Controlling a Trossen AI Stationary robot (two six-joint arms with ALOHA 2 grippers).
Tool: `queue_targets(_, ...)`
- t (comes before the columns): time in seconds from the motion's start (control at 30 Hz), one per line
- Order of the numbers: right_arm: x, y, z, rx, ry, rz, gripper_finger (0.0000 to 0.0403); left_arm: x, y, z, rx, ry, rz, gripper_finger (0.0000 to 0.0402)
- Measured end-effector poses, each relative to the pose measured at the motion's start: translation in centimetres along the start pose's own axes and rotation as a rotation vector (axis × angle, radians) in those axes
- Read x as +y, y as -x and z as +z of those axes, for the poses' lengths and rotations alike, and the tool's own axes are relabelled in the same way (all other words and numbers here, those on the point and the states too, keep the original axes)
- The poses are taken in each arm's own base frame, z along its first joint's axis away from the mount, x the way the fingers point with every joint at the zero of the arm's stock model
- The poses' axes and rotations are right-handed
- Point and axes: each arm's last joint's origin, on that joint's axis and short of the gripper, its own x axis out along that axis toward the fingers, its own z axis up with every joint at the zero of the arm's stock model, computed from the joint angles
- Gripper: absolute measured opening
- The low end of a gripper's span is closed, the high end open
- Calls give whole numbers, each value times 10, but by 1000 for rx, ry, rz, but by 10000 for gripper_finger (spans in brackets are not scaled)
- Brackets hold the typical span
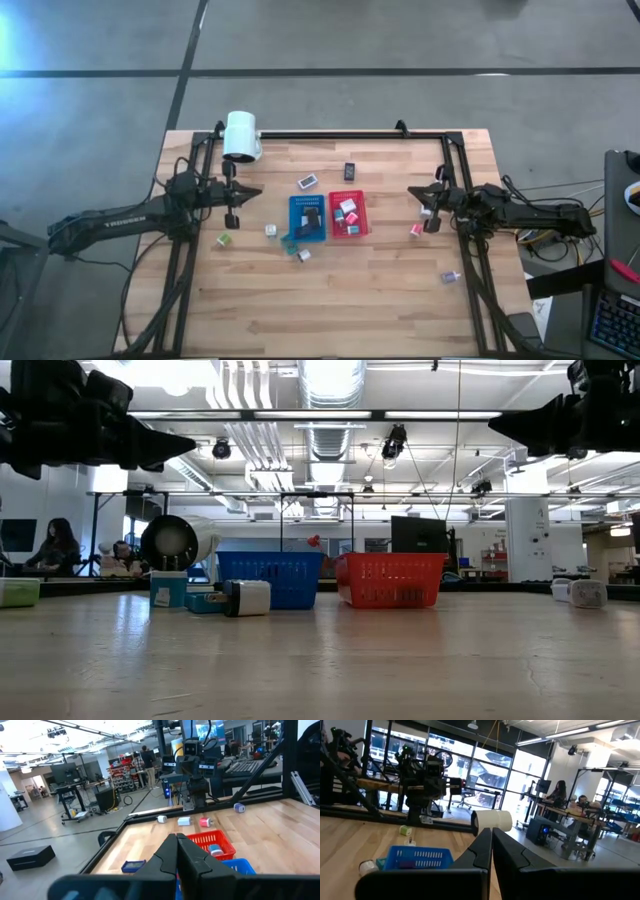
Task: Pick & Place Office items
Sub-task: Put the pink adaptor into the red bin
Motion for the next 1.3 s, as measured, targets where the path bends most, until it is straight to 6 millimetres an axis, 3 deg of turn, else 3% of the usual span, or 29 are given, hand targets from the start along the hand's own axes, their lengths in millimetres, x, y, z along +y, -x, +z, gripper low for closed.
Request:
queue_targets(0.3, 0, -10, 8, -40, -87, -7, 8, 0, 0, 1, -7, -2, 2, 5)
queue_targets(0.47, 1, -30, 30, 64, -120, 90, 8, 0, 0, 2, -13, 2, 4, 5)
queue_targets(0.8, 8, -80, 42, 751, -17, 209, 8, 0, 0, 0, -9, 17, 6, 5)
queue_targets(1.07, 13, -107, 53, 1211, -97, 279, 12, 0, 0, 0, -8, 22, 5, 5)
queue_targets(1.3, 17, -110, 38, 1639, -67, 258, 77, 0, 0, 0, -8, 41, 5, 5)
